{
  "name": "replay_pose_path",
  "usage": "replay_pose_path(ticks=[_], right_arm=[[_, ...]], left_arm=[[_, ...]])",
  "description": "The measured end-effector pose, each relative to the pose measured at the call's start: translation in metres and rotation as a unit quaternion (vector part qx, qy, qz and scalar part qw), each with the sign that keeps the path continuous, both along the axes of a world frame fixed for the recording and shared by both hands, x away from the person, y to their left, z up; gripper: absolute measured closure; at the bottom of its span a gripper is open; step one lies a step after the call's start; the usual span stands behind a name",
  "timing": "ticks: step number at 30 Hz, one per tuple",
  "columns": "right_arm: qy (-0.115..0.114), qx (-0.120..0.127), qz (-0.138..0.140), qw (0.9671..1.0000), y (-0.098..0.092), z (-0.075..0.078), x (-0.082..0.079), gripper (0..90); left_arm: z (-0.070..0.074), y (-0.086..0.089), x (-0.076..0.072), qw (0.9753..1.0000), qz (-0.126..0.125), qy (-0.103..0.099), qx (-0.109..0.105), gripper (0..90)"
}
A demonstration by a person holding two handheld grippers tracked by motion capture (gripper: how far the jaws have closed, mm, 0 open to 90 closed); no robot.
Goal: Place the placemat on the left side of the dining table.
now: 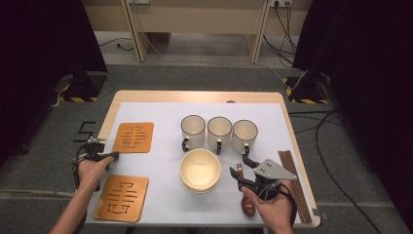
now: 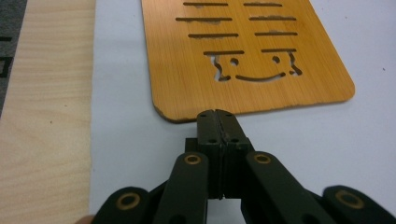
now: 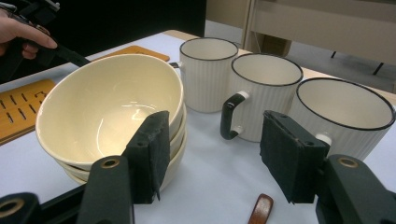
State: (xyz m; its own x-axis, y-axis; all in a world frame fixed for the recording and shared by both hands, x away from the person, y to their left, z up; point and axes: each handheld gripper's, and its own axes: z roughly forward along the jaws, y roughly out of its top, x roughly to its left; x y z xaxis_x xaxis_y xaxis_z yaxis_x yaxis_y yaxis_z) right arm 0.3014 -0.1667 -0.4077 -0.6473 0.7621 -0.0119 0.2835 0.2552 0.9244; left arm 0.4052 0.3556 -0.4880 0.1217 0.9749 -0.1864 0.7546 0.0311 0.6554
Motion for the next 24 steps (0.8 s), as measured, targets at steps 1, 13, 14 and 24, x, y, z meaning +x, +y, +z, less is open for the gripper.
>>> replay_pose_path(ticks=[1, 13, 14, 24], right_arm=[[0.0, 0.0, 0.0, 1.0, 0.0, 0.0, 0.0, 43.0], [0.002, -0.004, -0.004, 1.0, -0.005, -0.001, 0.001, 41.9], [0.002, -0.004, -0.004, 1.0, -0.005, -0.001, 0.001, 41.9], [-0.012, -0.001, -0.044, 0.999, -0.02, -0.004, 0.007, 36.6]], left_arm=[[0.0, 0.0, 0.002, 0.9999, 0.0, 0.001, 0.011, 88.4], [0.003, -0.002, 0.012, 0.9997, 0.003, -0.004, 0.024, 87.5], [0.004, -0.002, 0.009, 0.9997, 0.003, -0.011, 0.021, 87.5], [0.022, -0.013, -0.01, 0.9944, 0.013, -0.104, -0.01, 46.7]])
